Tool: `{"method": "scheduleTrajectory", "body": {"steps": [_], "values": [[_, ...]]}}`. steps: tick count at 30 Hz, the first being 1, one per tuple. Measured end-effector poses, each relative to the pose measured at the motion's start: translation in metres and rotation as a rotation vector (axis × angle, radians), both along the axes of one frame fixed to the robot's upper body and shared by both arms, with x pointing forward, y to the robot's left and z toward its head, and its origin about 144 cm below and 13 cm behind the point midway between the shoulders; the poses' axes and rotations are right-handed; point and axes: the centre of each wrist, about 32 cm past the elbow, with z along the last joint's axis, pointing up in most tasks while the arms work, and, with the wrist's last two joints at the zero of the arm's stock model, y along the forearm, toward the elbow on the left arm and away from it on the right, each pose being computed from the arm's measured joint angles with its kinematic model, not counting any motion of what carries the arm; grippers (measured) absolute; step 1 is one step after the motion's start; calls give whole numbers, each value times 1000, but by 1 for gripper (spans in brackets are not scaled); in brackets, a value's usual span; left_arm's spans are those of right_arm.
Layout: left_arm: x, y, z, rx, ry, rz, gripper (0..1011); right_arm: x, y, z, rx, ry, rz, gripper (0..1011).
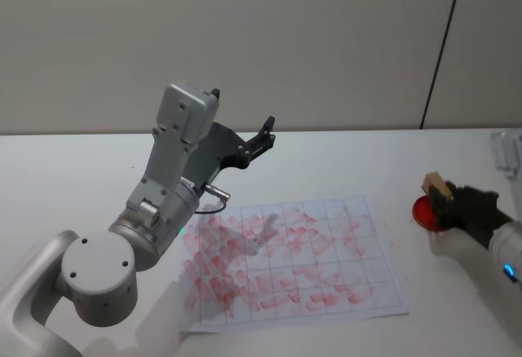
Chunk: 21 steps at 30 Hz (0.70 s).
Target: Use the one hand to pick up the stamp and affix it onto the A4 paper.
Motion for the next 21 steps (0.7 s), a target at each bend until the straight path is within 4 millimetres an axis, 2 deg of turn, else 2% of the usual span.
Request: {"method": "scheduleTrajectory", "body": {"steps": [10,21], "values": [[0,0,0,0,0,0,1001,-2,16,35,37,-108,53,217],[0,0,0,0,0,0,1002,-10,38,46,42,-71,132,217]]}}
